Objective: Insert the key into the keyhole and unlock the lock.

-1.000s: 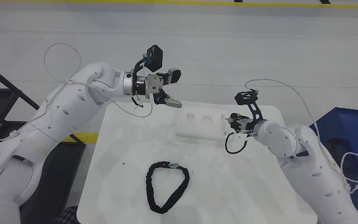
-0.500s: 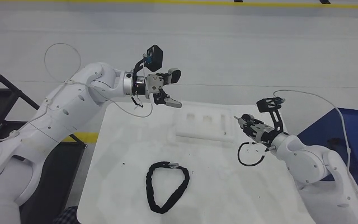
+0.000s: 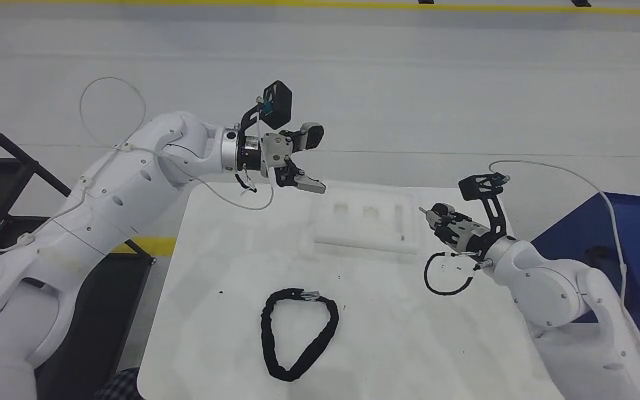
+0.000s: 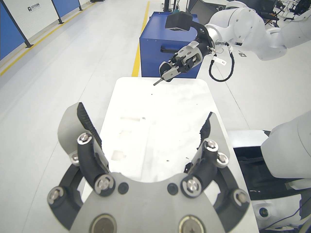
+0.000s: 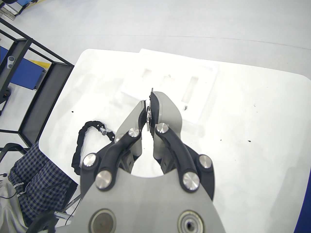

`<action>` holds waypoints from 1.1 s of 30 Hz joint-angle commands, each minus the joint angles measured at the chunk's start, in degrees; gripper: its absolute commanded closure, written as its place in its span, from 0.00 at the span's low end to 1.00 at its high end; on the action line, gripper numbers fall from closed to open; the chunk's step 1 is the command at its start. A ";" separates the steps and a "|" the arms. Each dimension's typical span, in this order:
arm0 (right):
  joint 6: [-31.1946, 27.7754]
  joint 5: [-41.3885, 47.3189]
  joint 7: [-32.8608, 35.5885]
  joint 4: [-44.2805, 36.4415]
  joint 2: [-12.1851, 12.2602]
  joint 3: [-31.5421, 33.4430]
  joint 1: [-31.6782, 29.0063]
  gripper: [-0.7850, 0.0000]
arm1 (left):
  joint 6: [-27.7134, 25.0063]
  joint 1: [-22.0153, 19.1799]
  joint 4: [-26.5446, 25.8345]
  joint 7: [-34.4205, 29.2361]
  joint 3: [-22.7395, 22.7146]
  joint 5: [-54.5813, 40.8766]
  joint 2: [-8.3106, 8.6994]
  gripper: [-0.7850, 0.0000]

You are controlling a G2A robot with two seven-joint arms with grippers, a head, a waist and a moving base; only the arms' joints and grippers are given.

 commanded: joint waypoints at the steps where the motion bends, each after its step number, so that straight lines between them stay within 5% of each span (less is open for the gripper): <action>1: 0.00 0.00 0.00 0.00 0.00 0.00 0.00 1.00 | 1.49 1.04 -0.78 -0.24 -0.52 2.27 0.17 0.00; 20: 0.00 0.00 0.00 0.00 0.00 0.00 0.00 1.00 | -2.03 16.29 1.18 11.86 -2.28 26.57 -1.06 0.00; 33: 0.00 0.00 0.00 0.00 0.00 0.00 0.00 1.00 | -2.03 18.40 6.14 13.69 3.70 29.74 -3.37 0.00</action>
